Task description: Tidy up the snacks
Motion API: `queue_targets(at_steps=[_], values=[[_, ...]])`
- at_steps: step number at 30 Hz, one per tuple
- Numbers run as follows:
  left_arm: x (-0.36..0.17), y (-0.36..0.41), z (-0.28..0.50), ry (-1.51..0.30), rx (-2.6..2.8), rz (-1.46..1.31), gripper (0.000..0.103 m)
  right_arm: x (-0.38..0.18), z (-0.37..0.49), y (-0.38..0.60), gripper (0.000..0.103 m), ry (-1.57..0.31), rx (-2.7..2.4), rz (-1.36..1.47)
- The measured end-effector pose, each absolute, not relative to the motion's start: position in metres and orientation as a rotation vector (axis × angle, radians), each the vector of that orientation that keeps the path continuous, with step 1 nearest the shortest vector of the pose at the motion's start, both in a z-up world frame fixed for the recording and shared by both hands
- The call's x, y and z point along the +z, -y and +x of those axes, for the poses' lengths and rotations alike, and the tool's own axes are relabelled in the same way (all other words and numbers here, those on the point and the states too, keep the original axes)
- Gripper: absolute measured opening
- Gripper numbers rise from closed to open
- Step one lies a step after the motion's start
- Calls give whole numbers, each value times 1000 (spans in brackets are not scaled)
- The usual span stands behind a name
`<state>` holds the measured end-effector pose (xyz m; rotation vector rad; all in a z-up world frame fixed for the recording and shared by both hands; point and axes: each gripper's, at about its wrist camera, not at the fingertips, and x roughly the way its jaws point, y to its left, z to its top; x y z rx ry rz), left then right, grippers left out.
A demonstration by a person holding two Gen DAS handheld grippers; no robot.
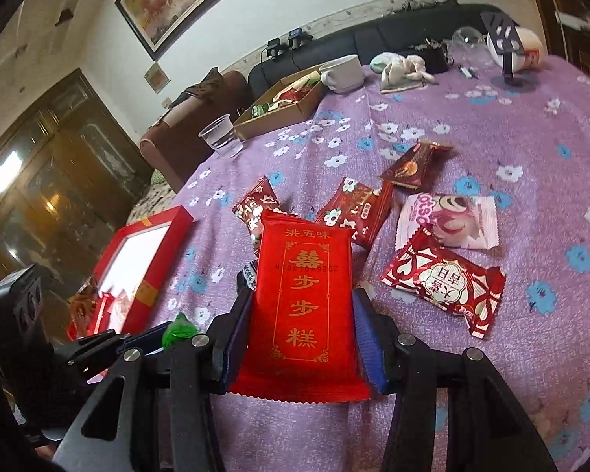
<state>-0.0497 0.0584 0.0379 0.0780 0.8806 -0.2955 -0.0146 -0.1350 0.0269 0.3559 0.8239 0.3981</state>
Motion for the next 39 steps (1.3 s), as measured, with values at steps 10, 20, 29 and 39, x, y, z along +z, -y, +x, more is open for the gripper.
queue_targets(at_steps=[10,20,29,39], values=[[45,-73,-60,-864,-313,28,29,23,-12,144,50,-830,644,614],[56,-98,-67,-831,-315,-10,29,17,-11,117,49,-896,750,695],[71,-144,-73,-767,-247,-74,29,26,0,47,49,-963,818,665],[68,-208,-73,-734,-84,-133,29,27,15,-43,50,-1022,925,621]])
